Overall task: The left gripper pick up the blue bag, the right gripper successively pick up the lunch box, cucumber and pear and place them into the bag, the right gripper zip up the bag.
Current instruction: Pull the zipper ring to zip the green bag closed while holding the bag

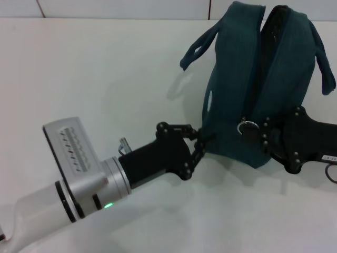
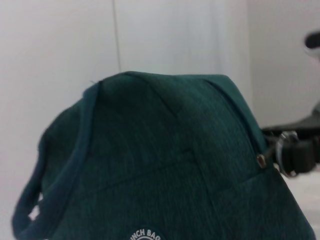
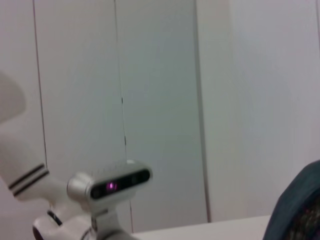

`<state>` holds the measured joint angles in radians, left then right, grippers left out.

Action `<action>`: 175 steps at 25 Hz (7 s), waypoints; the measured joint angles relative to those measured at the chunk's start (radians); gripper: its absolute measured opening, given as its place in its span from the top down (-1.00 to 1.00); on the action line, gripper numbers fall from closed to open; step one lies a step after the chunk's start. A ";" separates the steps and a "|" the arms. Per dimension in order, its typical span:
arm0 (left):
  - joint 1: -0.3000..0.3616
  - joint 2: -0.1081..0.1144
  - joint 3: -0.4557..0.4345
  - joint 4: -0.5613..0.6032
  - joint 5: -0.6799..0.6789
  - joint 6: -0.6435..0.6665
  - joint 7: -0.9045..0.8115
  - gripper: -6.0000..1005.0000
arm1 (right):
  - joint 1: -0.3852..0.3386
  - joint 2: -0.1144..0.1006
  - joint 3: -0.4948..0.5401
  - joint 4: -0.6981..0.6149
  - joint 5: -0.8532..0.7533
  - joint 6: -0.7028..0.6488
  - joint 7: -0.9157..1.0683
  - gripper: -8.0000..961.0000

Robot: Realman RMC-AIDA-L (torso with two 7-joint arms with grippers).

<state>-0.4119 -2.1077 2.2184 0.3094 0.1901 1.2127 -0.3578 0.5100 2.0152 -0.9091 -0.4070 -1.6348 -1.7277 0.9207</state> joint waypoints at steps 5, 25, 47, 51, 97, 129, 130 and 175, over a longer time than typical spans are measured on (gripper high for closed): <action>-0.003 0.000 0.064 0.009 -0.001 -0.032 0.072 0.77 | -0.001 -0.002 0.001 0.027 0.014 -0.016 0.081 0.92; -0.006 0.000 0.095 0.022 0.006 -0.036 0.098 0.87 | -0.027 -0.010 0.005 -0.001 0.168 -0.107 0.230 0.93; 0.014 0.002 0.109 0.047 0.004 0.014 0.084 0.87 | -0.018 0.001 0.010 -0.013 0.330 -0.069 0.101 0.94; 0.022 0.003 0.104 0.050 -0.005 0.051 0.034 0.72 | -0.018 0.005 0.007 -0.010 0.330 -0.069 0.064 0.94; -0.025 0.013 0.131 0.038 -0.164 0.199 0.076 0.75 | -0.014 0.012 0.003 0.170 0.406 -0.171 -0.150 0.94; -0.096 0.018 -0.036 -0.157 -0.156 0.217 0.101 0.88 | -0.095 -0.001 0.032 0.202 0.547 -0.057 -0.083 0.93; -0.097 0.018 -0.040 -0.158 -0.156 0.214 0.101 0.88 | -0.102 -0.001 0.035 0.202 0.551 -0.054 -0.078 0.93; -0.123 0.016 -0.052 -0.149 -0.145 0.170 0.100 0.89 | -0.277 -0.030 0.072 0.211 0.553 0.042 -0.159 0.14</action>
<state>-0.5353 -2.0920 2.1666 0.1600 0.0451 1.3832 -0.2577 0.2332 1.9856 -0.8373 -0.1959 -1.0819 -1.6862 0.7615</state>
